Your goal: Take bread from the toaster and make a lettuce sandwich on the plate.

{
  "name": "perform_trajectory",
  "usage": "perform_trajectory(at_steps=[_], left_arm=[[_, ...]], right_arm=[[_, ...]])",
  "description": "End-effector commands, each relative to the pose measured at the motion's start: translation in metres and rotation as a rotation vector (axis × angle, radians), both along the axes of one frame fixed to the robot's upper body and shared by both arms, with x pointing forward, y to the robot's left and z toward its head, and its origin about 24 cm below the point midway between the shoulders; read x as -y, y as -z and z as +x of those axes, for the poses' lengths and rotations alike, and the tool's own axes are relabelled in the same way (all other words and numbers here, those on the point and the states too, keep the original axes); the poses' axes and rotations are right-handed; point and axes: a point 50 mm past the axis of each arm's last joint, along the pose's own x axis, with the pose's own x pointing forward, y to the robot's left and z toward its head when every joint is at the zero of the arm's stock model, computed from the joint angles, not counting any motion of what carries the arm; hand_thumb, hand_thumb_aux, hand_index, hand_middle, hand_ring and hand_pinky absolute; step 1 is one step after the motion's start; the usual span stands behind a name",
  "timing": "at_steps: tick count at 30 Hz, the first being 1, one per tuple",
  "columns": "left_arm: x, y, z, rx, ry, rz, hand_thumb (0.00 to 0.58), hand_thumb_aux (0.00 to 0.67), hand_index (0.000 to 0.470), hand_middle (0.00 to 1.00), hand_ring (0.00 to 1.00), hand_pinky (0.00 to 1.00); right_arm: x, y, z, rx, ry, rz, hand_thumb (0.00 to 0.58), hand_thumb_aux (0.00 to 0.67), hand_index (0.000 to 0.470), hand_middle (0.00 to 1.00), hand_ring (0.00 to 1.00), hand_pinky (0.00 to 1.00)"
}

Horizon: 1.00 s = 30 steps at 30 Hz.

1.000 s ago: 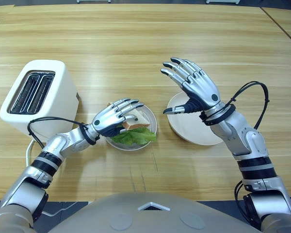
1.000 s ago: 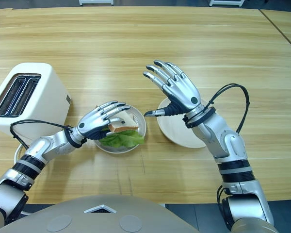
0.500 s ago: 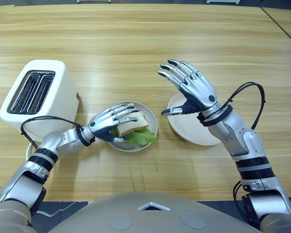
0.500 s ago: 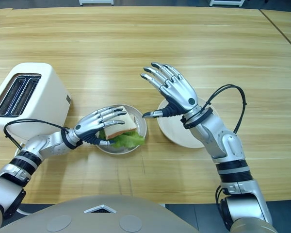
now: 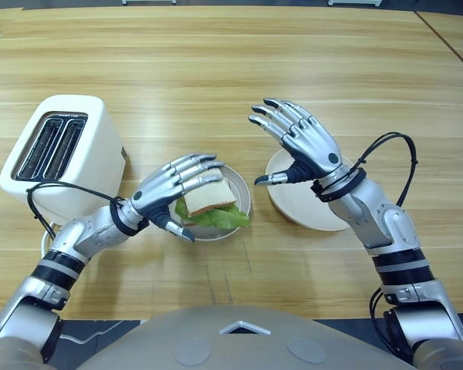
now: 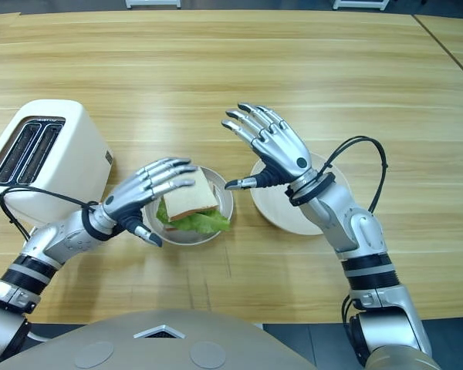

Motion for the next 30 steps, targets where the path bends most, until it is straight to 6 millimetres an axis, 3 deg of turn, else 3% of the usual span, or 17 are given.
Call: perform_trajectory(at_steps=[1, 2, 3, 4, 5, 6, 11, 14, 18, 24, 30], left_arm=[[-0.022, -0.061, -0.017, 0.117, -0.100, -0.120, 0.000, 0.000, 0.000, 0.00, 0.00, 0.00], [-0.029, -0.074, -0.023, 0.120, -0.119, -0.144, 0.071, 0.042, 0.029, 0.00, 0.00, 0.00], [-0.035, -0.082, -0.029, 0.102, -0.127, -0.152, 0.562, 0.552, 0.387, 0.00, 0.00, 0.00], [-0.040, -0.084, -0.034, 0.046, -0.117, -0.133, 0.580, 0.670, 0.470, 0.03, 0.03, 0.03], [-0.044, -0.081, -0.038, -0.026, -0.121, -0.088, 0.580, 0.670, 0.470, 1.00, 1.00, 1.00], [-0.048, -0.070, -0.041, -0.131, -0.134, 0.002, 0.580, 0.670, 0.470, 1.00, 1.00, 1.00], [-0.072, 0.002, -0.073, -0.737, -0.114, 0.364, 0.580, 0.670, 0.470, 1.00, 1.00, 1.00], [-0.078, 0.027, -0.094, -0.998, -0.039, 0.476, 0.580, 0.670, 0.470, 1.00, 1.00, 1.00], [-0.065, 0.044, -0.099, -1.102, 0.056, 0.491, 0.580, 0.670, 0.470, 1.00, 1.00, 1.00], [-0.037, 0.063, -0.080, -1.116, 0.118, 0.472, 0.580, 0.670, 0.470, 1.00, 1.00, 1.00], [-0.014, 0.090, -0.060, -1.107, 0.109, 0.482, 0.580, 0.670, 0.470, 1.00, 1.00, 1.00]], right_arm=[[-0.011, 0.005, -0.009, -0.059, -0.062, 0.035, 0.000, 0.000, 0.000, 0.00, 0.00, 0.00], [-0.015, 0.004, -0.013, -0.074, -0.084, 0.056, 0.000, 0.000, 0.000, 0.00, 0.00, 0.00], [-0.018, 0.004, -0.016, -0.094, -0.106, 0.072, 0.223, 0.145, 0.101, 0.00, 0.00, 0.00], [-0.021, 0.005, -0.021, -0.135, -0.131, 0.083, 0.580, 0.670, 0.470, 0.00, 0.00, 0.00], [-0.023, 0.007, -0.026, -0.185, -0.158, 0.086, 0.580, 0.670, 0.470, 0.10, 0.10, 0.10], [-0.027, 0.011, -0.034, -0.256, -0.193, 0.084, 0.580, 0.670, 0.470, 1.00, 1.00, 1.00], [-0.034, 0.034, -0.066, -0.601, -0.315, 0.005, 0.580, 0.670, 0.470, 1.00, 1.00, 1.00], [-0.030, 0.049, -0.084, -0.825, -0.355, -0.085, 0.580, 0.670, 0.470, 1.00, 1.00, 1.00], [-0.029, 0.051, -0.091, -0.945, -0.394, -0.115, 0.580, 0.670, 0.470, 1.00, 1.00, 1.00], [-0.033, 0.048, -0.091, -0.983, -0.427, -0.146, 0.580, 0.670, 0.470, 1.00, 1.00, 1.00], [-0.039, 0.075, -0.095, -1.072, -0.407, -0.247, 0.580, 0.670, 0.470, 1.00, 1.00, 1.00]])
